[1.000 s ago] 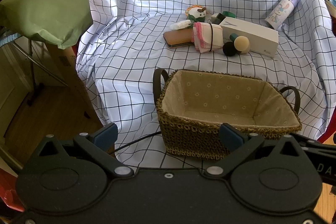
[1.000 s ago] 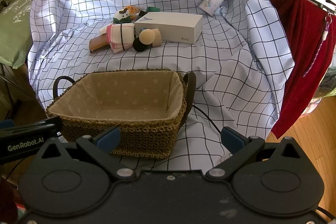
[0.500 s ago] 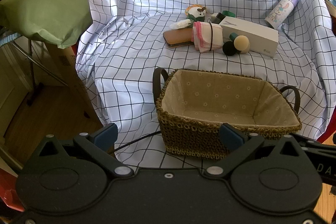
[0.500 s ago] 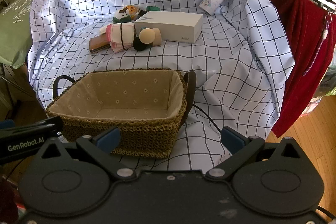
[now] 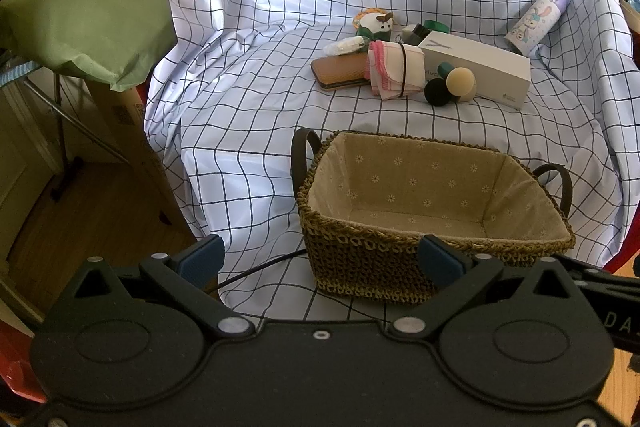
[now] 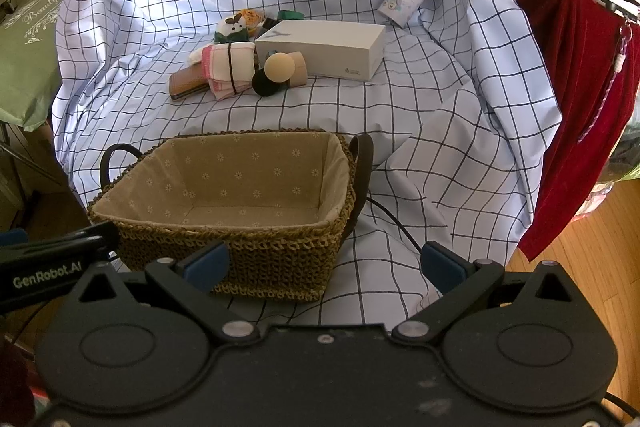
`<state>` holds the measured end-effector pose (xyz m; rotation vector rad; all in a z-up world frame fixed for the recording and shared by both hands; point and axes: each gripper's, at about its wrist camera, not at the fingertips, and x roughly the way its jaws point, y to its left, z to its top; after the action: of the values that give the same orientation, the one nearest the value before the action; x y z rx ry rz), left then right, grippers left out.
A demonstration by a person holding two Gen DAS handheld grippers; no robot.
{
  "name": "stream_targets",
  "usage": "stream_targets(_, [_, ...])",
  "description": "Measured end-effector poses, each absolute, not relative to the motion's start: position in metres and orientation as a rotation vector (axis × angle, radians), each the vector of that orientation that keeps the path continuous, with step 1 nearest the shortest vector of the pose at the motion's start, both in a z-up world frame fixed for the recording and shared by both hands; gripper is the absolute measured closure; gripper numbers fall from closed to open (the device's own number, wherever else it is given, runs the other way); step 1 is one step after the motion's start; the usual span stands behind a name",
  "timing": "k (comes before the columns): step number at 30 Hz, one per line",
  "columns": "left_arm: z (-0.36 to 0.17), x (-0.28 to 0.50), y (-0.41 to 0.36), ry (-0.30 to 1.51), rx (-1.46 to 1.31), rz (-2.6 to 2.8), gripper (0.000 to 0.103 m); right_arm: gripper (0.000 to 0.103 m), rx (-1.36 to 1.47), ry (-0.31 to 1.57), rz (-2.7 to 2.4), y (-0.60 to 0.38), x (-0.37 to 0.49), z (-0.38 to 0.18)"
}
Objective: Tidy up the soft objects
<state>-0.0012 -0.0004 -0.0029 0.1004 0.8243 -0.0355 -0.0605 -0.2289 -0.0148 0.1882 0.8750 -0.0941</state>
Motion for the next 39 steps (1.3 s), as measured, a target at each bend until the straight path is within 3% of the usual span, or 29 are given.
stream_targets(22, [0.027,0.053,-0.007,0.673,0.135,-0.046,0.003,0.001,0.125,0.615,-0.188,-0.257,0.006,0.043])
stream_targets(29, [0.023,0.080,-0.015,0.704,0.135,-0.069,0.004,0.003,0.106,0.625,-0.168,-0.255,0.039,0.040])
stream_targets(39, [0.010,0.130,-0.023,0.777,0.161,-0.094,0.011,0.015,0.118,0.720,-0.079,-0.244,0.097,0.016])
